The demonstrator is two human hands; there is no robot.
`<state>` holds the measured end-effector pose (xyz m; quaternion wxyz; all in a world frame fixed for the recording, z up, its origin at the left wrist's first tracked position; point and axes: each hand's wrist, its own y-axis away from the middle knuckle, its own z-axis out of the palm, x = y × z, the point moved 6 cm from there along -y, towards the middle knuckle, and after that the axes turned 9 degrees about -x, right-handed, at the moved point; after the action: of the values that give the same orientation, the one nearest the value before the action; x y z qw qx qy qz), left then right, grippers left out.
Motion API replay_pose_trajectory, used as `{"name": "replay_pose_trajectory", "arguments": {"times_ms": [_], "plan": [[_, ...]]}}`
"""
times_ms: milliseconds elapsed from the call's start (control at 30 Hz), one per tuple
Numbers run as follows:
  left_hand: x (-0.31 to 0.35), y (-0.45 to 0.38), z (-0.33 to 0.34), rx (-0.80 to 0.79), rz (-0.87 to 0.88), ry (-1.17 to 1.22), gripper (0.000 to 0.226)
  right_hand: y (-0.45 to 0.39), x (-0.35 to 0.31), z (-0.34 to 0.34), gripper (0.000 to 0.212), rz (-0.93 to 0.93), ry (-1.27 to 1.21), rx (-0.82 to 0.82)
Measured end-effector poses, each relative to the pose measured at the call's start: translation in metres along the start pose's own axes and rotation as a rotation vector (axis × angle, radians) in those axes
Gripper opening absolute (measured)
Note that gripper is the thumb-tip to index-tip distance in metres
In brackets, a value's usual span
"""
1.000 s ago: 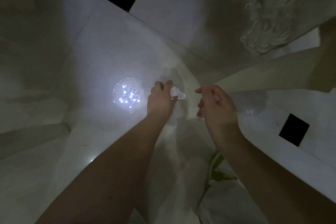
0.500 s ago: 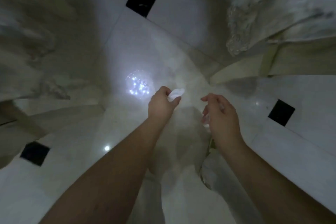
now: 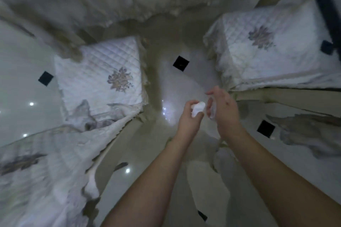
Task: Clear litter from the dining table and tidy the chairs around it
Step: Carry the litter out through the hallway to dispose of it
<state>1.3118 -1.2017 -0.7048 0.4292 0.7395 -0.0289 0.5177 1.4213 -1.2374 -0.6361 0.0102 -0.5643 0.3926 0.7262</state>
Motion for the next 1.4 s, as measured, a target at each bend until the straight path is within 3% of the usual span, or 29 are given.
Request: {"name": "replay_pose_trajectory", "arguments": {"times_ms": [100, 200, 300, 433, 567, 733, 1033, 1167, 1400], "plan": [[0.061, 0.040, -0.010, -0.047, 0.094, 0.050, 0.023, 0.046, -0.063, -0.012, 0.034, -0.061, -0.109, 0.050], [0.118, 0.081, -0.005, -0.155, 0.158, 0.182, 0.001, 0.091, -0.094, -0.029, 0.038, -0.052, -0.281, -0.013], [0.172, 0.117, 0.019, -0.342, 0.192, 0.327, 0.016, 0.131, -0.120, -0.049, 0.037, -0.087, -0.485, -0.054], [0.232, 0.159, 0.060, -0.698, 0.191, 0.326, 0.033, 0.187, -0.159, -0.083, 0.036, -0.214, -0.671, -0.021], [0.280, 0.193, 0.111, -0.892, 0.181, 0.360, 0.032, 0.238, -0.184, -0.137, 0.034, -0.339, -0.709, 0.040], [0.311, 0.225, 0.197, -0.938, 0.151, 0.354, 0.036, 0.295, -0.159, -0.240, 0.028, -0.352, -0.782, 0.219], [0.293, 0.299, 0.390, -0.987, 0.024, 0.361, 0.059, 0.422, -0.090, -0.431, 0.027, -0.391, -0.964, 0.474], [0.294, 0.329, 0.450, -1.084, 0.003, 0.428, 0.059, 0.440, -0.084, -0.476, 0.030, -0.394, -1.026, 0.469], [0.319, 0.303, 0.527, -1.080, -0.030, 0.392, 0.075, 0.418, -0.120, -0.547, 0.034, -0.433, -1.022, 0.449]]}}
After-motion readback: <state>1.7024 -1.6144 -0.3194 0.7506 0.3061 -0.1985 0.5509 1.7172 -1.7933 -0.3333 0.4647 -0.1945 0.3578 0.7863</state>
